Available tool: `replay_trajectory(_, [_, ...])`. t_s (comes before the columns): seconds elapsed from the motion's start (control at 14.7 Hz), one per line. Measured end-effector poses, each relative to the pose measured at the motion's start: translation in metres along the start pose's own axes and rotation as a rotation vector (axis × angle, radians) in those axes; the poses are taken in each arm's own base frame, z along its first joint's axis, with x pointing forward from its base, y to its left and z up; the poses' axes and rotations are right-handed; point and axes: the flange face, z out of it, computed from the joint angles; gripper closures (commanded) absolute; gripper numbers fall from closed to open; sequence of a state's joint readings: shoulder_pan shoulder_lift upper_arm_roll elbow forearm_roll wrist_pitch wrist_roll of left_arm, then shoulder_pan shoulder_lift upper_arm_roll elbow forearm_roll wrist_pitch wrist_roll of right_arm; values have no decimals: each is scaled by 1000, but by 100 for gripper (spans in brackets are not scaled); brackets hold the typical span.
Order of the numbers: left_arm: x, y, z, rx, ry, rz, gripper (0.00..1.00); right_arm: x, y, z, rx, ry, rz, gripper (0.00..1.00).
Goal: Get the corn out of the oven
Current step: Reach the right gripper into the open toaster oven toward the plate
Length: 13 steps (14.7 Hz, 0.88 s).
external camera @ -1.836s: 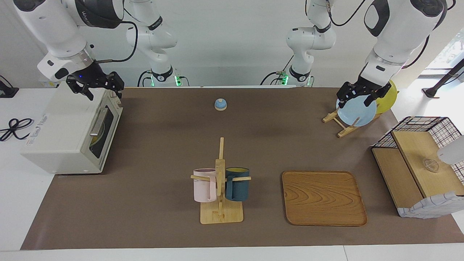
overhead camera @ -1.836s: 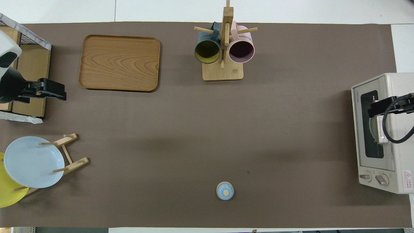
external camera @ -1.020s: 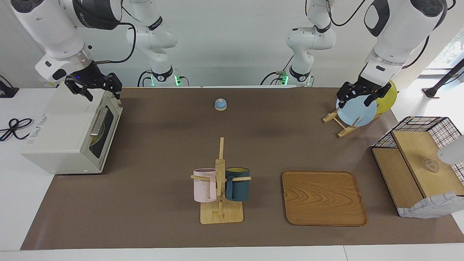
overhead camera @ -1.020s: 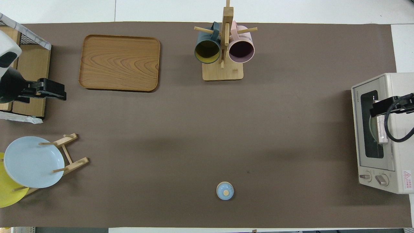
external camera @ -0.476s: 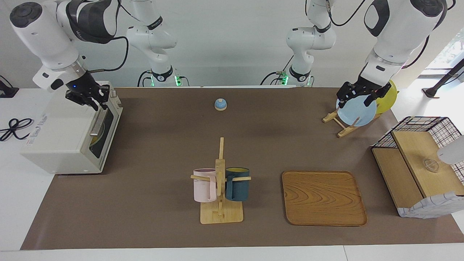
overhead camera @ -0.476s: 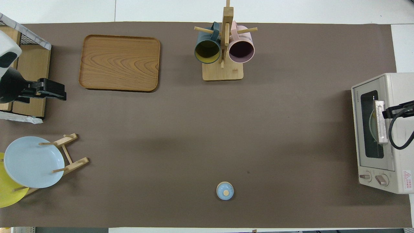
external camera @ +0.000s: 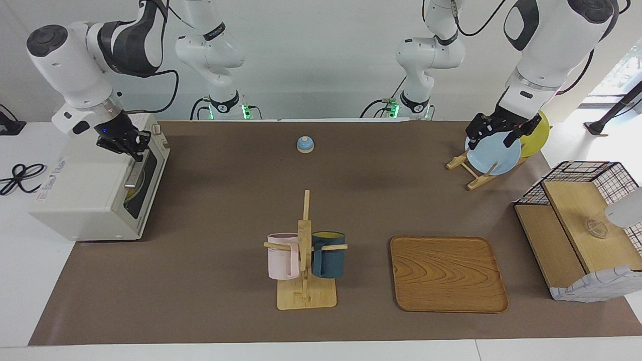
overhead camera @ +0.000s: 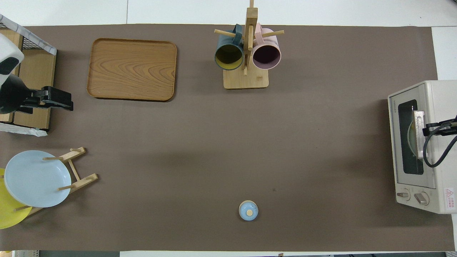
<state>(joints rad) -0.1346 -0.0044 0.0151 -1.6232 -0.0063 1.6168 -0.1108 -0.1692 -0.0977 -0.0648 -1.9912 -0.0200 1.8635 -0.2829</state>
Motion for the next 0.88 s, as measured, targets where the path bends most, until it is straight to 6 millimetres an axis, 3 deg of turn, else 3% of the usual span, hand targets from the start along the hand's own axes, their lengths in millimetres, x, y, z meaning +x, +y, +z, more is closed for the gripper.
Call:
replay_trajectory(0.27, [0, 0, 0, 0, 0, 0, 0, 3, 11, 17, 4, -16, 18, 100])
replay_trajectory(0.88, [0, 0, 0, 0, 0, 0, 0, 0, 15, 26, 9, -33, 28, 100])
